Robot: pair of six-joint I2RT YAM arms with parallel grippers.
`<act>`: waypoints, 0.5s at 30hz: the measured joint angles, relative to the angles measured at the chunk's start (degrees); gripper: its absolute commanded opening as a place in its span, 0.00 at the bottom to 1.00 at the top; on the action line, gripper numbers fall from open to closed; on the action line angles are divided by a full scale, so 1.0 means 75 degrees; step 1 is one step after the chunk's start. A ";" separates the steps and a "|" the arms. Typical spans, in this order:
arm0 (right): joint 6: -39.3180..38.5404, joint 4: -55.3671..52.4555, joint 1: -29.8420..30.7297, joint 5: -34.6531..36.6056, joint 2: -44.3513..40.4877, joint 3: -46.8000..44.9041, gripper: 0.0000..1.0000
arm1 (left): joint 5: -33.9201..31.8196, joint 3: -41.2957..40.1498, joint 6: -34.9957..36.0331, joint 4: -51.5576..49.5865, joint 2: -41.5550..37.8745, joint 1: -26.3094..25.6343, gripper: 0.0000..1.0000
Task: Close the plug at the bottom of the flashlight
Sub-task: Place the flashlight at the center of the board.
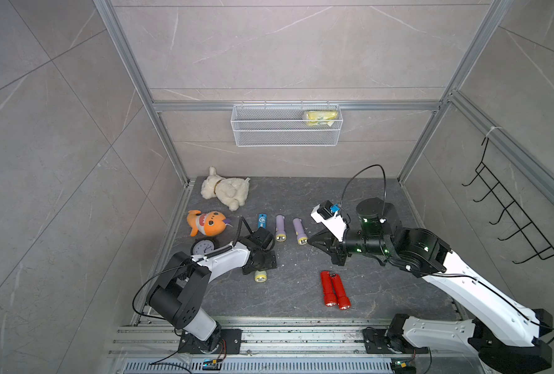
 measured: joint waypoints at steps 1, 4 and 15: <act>0.0000 0.0000 0.0000 -0.0006 0.0032 0.0000 0.08 | -0.0003 -0.0020 -0.0023 -0.0026 -0.0026 0.0000 1.00; 0.0000 0.0000 0.0000 -0.0026 0.0108 0.0000 0.08 | -0.0044 -0.0137 -0.0064 -0.0175 -0.0187 0.0000 1.00; 0.0035 -0.0189 0.0000 0.0096 0.0586 0.0122 0.11 | -0.1215 0.1649 0.0793 -0.1682 -0.1903 -0.0402 1.00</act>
